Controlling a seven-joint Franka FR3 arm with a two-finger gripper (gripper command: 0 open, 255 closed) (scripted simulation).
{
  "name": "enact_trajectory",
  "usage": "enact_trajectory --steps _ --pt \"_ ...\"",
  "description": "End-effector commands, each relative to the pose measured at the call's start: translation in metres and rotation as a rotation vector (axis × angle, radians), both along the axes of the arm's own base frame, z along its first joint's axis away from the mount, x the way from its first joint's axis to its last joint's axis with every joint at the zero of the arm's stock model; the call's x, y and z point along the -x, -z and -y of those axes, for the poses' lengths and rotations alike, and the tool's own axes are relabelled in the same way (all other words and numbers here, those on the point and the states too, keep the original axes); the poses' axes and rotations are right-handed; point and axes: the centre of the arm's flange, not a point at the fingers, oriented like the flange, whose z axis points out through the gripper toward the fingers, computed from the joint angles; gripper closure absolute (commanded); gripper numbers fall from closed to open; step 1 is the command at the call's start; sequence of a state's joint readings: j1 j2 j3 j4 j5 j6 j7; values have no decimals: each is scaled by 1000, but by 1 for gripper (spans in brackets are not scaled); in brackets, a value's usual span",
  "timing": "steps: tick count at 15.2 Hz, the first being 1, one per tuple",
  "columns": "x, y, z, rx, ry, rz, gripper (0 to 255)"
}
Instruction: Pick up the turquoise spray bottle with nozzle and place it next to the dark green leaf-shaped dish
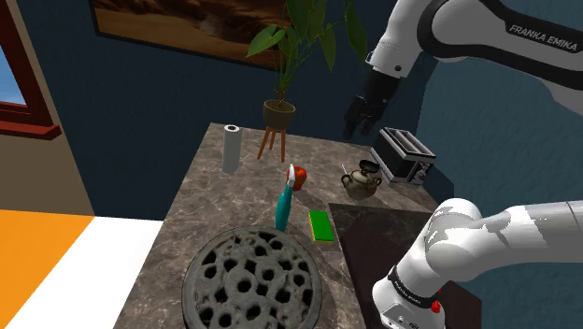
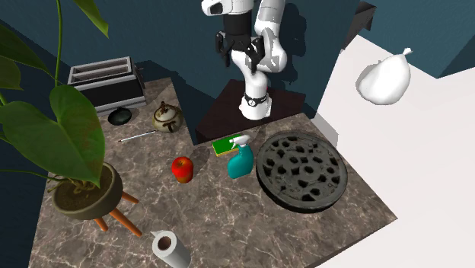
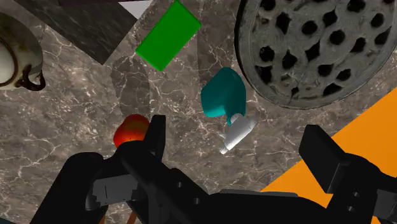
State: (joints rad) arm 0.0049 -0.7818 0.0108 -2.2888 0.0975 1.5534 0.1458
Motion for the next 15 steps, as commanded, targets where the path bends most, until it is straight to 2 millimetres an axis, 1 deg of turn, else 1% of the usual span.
enact_trajectory --steps 1,8,15 --pt "0 0 0 0 0 0 0" --pt "-40 71 -57 85 163 -8 0" --pt "-88 146 -100 170 326 -15 0"
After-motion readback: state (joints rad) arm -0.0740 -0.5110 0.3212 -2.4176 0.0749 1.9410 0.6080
